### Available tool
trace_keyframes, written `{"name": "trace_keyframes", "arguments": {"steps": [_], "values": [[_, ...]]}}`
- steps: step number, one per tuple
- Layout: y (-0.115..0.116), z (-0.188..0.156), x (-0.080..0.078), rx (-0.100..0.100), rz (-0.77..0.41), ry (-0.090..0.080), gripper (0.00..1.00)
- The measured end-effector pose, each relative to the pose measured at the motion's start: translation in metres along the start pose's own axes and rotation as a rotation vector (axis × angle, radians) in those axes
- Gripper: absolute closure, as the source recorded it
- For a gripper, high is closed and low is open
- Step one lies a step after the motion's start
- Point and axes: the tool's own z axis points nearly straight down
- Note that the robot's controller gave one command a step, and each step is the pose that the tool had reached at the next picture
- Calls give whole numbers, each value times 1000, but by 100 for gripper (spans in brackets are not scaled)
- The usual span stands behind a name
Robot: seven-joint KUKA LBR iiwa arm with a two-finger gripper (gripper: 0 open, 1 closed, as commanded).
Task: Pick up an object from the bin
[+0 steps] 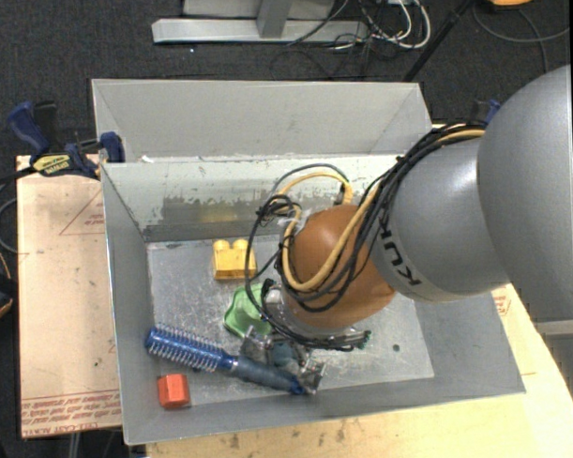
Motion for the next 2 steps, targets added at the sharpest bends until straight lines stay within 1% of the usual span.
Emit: {"name": "trace_keyframes", "arguments": {"steps": [1, 2], "values": [[5, 0, -1, -11, -1, 3, 100], [-5, -115, -22, -14, 53, 1, 100]]}}
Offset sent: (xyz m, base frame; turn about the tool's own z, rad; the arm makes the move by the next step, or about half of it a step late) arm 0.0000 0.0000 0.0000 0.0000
